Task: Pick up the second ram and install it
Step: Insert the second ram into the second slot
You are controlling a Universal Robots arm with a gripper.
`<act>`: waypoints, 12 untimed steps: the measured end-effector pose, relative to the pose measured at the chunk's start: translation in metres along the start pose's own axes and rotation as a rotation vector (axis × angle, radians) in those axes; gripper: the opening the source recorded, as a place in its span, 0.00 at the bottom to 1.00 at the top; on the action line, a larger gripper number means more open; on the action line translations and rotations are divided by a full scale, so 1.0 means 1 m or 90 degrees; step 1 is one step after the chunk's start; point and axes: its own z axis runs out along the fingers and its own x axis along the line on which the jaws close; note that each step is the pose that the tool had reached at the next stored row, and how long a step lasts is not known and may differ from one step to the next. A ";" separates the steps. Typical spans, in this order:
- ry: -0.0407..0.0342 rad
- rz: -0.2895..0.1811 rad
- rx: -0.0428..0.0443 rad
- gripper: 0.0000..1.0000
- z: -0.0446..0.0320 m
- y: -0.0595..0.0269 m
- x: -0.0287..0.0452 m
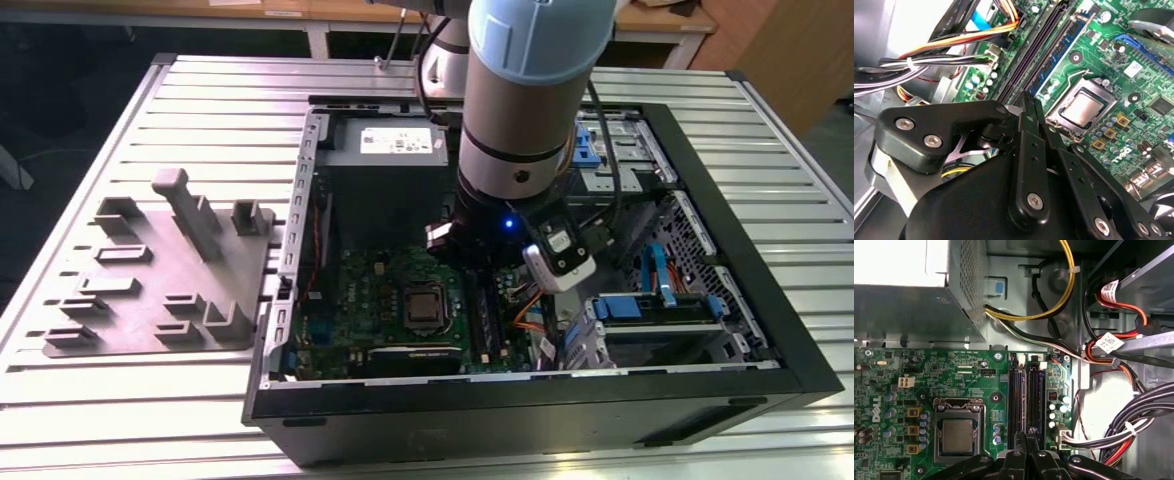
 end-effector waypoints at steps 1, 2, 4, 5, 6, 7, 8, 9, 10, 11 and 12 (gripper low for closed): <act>0.0000 0.000 -0.0001 0.11 0.0008 0.0000 0.0000; 0.0000 0.000 -0.0002 0.11 0.0013 -0.0001 0.0001; 0.0001 0.000 -0.0015 0.11 0.0015 0.0000 0.0002; 0.0000 0.000 -0.0032 0.11 0.0015 0.0001 0.0003; -0.0001 0.000 -0.0056 0.11 0.0016 0.0002 0.0004; -0.0001 0.000 -0.0079 0.11 0.0017 0.0002 0.0007; -0.0001 0.000 -0.0096 0.11 0.0018 0.0002 0.0010; -0.0002 0.001 -0.0107 0.11 0.0020 0.0002 0.0012; -0.0002 0.000 -0.0110 0.11 0.0024 0.0002 0.0013; -0.0002 0.001 -0.0110 0.11 0.0027 0.0002 0.0014; -0.0002 0.001 -0.0109 0.11 0.0029 0.0001 0.0015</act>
